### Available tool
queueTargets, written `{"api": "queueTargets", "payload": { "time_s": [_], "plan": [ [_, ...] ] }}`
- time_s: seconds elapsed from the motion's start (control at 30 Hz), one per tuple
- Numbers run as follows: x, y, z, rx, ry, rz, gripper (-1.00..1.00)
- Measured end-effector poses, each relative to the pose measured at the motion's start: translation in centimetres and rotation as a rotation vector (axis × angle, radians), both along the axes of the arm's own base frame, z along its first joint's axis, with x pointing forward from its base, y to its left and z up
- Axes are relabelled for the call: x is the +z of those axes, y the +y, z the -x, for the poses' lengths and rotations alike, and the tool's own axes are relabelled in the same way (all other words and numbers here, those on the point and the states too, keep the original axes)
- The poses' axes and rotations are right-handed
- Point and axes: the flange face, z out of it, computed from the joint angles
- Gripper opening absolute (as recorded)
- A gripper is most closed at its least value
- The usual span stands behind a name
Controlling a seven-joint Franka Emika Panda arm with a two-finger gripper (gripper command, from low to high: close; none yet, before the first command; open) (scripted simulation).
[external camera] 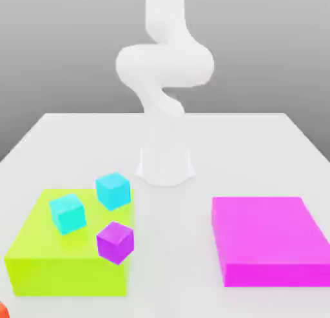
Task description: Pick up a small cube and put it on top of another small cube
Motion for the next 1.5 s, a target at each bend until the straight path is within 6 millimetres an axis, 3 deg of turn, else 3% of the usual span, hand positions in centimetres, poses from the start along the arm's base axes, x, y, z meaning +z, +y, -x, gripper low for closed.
{"api": "queueTargets", "payload": {
  "time_s": [0.27, 0.53, 0.67, 0.83, 1.07, 1.2, 1.23, 1.43, 1.5],
  "plan": [
    [-8.8, -6.1, -8.9, -0.126, 0.18, -0.063, 0.0],
    [-19.9, -13.3, -14.6, -0.263, 0.353, -0.124, 0.0],
    [-26.2, -17.8, -15.9, -0.347, 0.437, -0.155, 0.0],
    [-34.6, -21.8, -16.6, -0.427, 0.544, -0.186, 0.0],
    [-46.9, -27.7, -14.6, -0.554, 0.692, -0.229, 0.0],
    [-53.6, -28.6, -14.2, -0.573, 0.715, -0.234, 0.0],
    [-54.8, -28.6, -14.1, -0.574, 0.716, -0.235, -1.0],
    [-55.3, -28.6, -14.1, -0.573, 0.716, -0.236, -1.0],
    [-53.7, -28.6, -14.1, -0.573, 0.716, -0.236, -1.0]
  ]
}}
